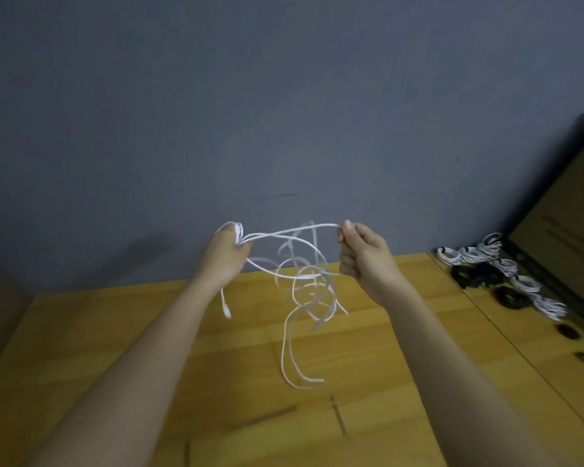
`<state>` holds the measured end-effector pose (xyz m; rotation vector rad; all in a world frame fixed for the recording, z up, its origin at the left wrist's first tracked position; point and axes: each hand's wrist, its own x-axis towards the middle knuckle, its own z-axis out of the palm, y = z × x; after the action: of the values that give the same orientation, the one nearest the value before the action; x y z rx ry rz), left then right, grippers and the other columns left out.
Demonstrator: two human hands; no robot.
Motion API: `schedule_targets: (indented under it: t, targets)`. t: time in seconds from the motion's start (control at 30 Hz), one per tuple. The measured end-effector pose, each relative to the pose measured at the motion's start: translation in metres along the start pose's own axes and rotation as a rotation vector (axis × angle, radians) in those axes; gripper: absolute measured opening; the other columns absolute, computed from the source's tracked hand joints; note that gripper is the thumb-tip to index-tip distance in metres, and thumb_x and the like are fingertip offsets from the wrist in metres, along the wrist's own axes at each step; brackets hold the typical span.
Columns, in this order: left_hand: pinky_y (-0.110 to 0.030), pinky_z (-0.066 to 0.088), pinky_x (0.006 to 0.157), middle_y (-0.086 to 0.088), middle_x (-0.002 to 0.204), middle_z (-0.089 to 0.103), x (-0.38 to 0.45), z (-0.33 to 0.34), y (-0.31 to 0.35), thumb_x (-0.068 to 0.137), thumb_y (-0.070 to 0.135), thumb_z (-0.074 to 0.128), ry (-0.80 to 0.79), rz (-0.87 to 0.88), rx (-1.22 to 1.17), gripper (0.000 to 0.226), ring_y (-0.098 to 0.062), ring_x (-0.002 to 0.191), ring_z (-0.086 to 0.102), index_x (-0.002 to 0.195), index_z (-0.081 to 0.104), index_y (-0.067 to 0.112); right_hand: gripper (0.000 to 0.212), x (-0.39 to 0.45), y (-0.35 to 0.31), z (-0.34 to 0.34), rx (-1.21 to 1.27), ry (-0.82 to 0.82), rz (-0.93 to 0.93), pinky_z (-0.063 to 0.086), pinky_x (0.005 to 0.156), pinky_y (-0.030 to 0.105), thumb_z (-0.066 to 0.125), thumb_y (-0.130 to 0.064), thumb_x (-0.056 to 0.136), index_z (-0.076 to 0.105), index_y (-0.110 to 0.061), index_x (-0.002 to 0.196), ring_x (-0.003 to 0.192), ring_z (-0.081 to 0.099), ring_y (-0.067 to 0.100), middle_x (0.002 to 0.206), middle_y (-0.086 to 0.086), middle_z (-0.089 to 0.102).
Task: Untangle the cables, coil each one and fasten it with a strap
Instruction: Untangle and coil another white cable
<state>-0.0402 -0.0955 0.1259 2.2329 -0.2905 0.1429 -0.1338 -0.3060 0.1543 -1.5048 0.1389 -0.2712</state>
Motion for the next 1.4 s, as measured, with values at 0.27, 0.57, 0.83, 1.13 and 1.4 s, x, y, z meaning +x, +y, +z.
schedule_targets:
  t: [0.27, 0.57, 0.83, 1.13, 1.4]
  targets:
    - [-0.037, 0.037, 0.069, -0.010, 0.077, 0.048, -0.027, -0.036, 0.027, 0.082, 0.002, 0.054, -0.075, 0.190, 0.444, 0.019, -0.031, 0.078, 0.049, 0.072, 0.041, 0.011, 0.021, -0.005, -0.032, -0.042, -1.407, -0.291, -0.260, 0.036, 0.064, 0.036, 0.052, -0.022, 0.097, 0.058, -0.004, 0.088, 0.085, 0.059, 0.035, 0.087, 0.014, 0.063]
    - [-0.035, 0.024, 0.059, -0.001, 0.067, 0.038, -0.037, -0.042, 0.027, 0.079, 0.052, 0.070, -0.148, 0.134, 0.306, 0.056, -0.022, 0.064, 0.038, 0.065, 0.029, 0.016, 0.043, -0.016, -0.014, -0.009, -0.180, 0.198, 0.281, 0.042, 0.056, 0.029, 0.046, -0.034, 0.100, 0.056, -0.009, 0.066, 0.050, 0.046, 0.018, 0.051, 0.003, 0.044]
    - [-0.022, 0.023, 0.043, 0.007, 0.048, 0.032, -0.061, -0.060, 0.036, 0.099, 0.045, 0.038, -0.617, -0.166, -0.255, 0.046, -0.007, 0.039, 0.027, 0.064, 0.043, 0.015, 0.021, -0.022, -0.001, 0.029, -0.359, 0.069, -0.090, 0.031, 0.053, 0.016, 0.046, -0.016, 0.101, 0.053, -0.011, 0.082, 0.051, 0.037, 0.001, 0.060, -0.012, 0.042]
    - [-0.018, 0.031, 0.046, 0.004, 0.065, 0.046, -0.053, -0.039, 0.032, 0.101, 0.025, 0.036, -0.408, -0.226, -1.008, 0.022, -0.004, 0.041, 0.036, 0.084, 0.042, 0.012, 0.020, -0.056, 0.094, 0.064, -0.908, -0.380, -0.083, 0.044, 0.067, 0.036, 0.047, -0.031, 0.100, 0.060, -0.018, 0.105, 0.074, 0.058, 0.027, 0.079, 0.003, 0.064]
    - [-0.038, 0.041, 0.086, -0.025, 0.113, 0.058, -0.044, 0.025, -0.015, 0.102, 0.035, 0.035, -0.335, 0.073, 0.147, 0.040, -0.035, 0.102, 0.060, 0.115, 0.041, -0.003, 0.032, -0.083, 0.120, 0.048, -1.076, -0.584, -0.362, 0.041, 0.068, 0.035, 0.036, -0.032, 0.101, 0.059, -0.010, 0.103, 0.086, 0.058, 0.032, 0.090, 0.011, 0.063]
